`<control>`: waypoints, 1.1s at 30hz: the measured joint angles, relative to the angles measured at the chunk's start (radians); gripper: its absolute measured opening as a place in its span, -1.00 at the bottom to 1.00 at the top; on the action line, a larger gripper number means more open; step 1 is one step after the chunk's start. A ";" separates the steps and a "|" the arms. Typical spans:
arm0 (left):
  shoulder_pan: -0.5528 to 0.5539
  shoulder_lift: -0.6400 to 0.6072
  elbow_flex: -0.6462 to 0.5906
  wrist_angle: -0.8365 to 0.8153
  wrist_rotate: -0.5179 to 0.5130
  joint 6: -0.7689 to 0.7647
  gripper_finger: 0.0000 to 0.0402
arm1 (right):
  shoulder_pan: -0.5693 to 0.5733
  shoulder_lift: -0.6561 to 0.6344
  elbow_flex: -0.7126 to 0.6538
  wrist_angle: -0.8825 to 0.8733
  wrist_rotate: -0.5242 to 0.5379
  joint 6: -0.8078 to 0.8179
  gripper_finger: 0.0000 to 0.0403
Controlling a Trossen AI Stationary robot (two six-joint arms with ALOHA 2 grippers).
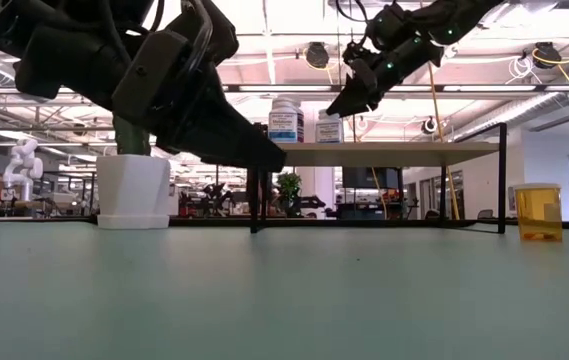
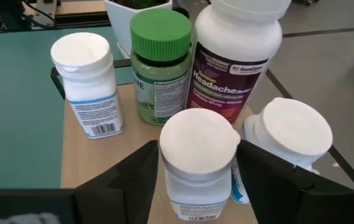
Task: Pick and place medicine bottles onto shelf by color
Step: Put the blue pill bottle on the shelf, then put the orange pill bottle on the shelf
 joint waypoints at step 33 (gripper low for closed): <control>-0.090 -0.311 0.002 -0.580 -0.089 -0.297 -0.12 | 0.984 -0.135 -0.741 0.993 0.153 0.426 0.10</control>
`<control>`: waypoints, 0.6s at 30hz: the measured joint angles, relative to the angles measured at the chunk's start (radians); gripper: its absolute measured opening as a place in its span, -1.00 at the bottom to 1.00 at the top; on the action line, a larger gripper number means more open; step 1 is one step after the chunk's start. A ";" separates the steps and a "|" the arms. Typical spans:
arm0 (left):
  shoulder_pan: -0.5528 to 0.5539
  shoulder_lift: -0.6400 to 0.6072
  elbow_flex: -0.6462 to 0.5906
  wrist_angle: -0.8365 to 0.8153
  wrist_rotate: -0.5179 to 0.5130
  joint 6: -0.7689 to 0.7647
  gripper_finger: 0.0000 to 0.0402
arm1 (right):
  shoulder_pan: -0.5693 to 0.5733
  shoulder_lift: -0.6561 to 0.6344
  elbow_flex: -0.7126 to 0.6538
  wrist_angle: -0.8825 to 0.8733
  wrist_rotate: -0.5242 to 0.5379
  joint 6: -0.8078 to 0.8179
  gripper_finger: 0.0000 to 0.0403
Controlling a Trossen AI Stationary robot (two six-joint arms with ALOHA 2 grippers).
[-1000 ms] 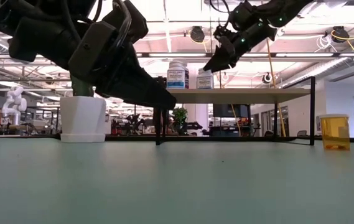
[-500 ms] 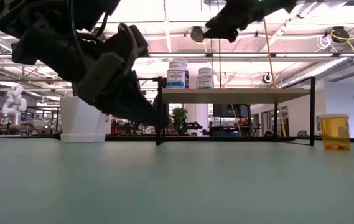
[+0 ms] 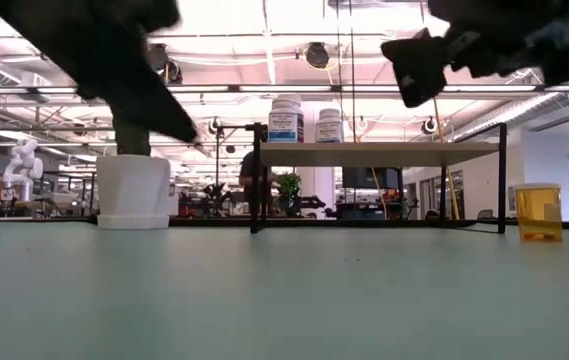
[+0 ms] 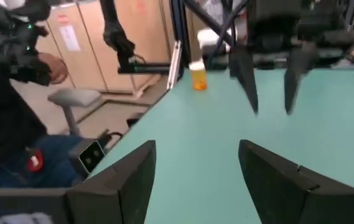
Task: Pick and place medicine bottles onto shelf by color
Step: Put the orange pill bottle on the shelf
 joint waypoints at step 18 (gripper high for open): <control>-0.404 -0.286 0.000 -0.308 0.163 -0.356 0.07 | 0.114 0.287 0.053 0.169 0.215 -0.010 0.10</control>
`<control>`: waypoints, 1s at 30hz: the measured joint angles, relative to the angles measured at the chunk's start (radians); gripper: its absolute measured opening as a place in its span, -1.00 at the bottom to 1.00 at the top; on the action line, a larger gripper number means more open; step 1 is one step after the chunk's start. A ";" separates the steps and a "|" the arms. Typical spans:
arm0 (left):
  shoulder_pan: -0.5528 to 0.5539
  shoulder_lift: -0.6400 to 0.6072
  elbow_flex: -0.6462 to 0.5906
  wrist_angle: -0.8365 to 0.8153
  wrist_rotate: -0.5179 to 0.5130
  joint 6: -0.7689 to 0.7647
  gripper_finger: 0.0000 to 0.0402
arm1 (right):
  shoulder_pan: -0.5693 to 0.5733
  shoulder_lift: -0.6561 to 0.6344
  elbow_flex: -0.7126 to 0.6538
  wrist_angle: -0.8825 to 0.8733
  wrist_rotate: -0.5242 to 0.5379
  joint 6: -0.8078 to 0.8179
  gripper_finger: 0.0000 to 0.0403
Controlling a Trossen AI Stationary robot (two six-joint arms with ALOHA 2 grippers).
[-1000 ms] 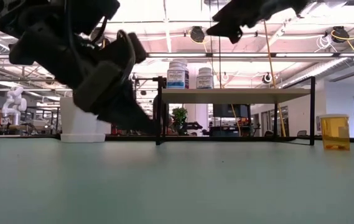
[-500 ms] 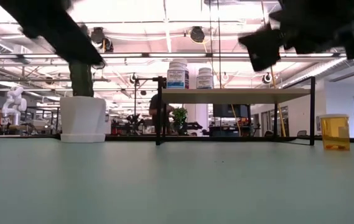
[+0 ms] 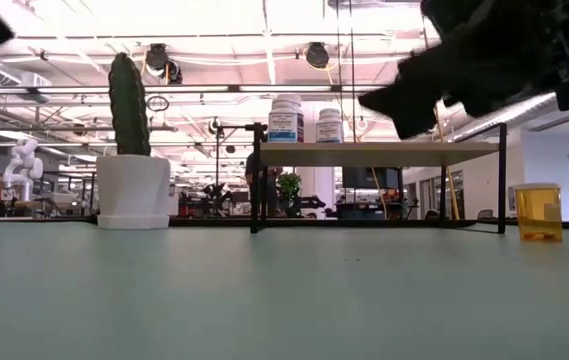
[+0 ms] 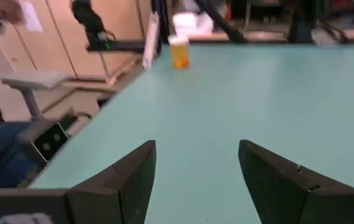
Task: Pick and place medicine bottles onto shelf by color
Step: Put the orange pill bottle on the shelf
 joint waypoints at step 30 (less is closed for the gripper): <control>-0.133 0.397 0.665 -0.687 0.226 -0.961 0.13 | -0.045 0.001 0.001 0.134 -0.007 -0.245 0.10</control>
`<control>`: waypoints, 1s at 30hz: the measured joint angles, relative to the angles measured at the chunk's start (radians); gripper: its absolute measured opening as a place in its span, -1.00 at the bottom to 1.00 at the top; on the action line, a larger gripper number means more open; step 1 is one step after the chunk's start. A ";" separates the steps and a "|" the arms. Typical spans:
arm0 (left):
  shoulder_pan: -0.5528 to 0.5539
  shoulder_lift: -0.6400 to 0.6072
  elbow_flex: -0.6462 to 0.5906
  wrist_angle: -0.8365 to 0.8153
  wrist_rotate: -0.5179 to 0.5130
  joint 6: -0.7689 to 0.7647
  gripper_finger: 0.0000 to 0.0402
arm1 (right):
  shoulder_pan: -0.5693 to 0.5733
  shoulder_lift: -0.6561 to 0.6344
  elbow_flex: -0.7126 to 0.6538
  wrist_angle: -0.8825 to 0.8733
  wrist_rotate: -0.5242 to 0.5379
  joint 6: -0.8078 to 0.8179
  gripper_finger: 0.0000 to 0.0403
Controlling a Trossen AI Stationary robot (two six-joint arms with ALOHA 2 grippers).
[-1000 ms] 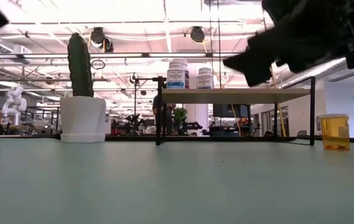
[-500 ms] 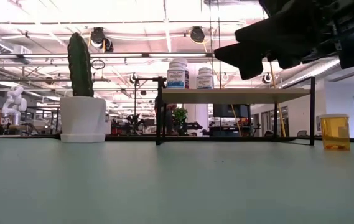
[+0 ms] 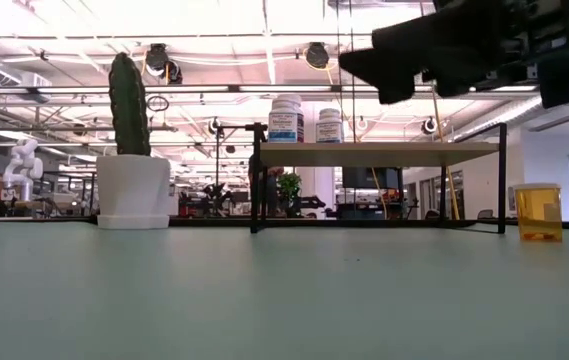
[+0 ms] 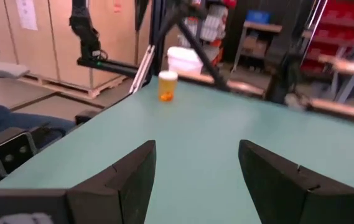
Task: Pick and place medicine bottles onto shelf by color
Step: Put the orange pill bottle on the shelf
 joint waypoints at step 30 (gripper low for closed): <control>-0.088 0.094 -0.055 -0.094 -0.045 -0.276 0.13 | -0.175 0.000 0.001 0.074 -0.236 -0.059 0.10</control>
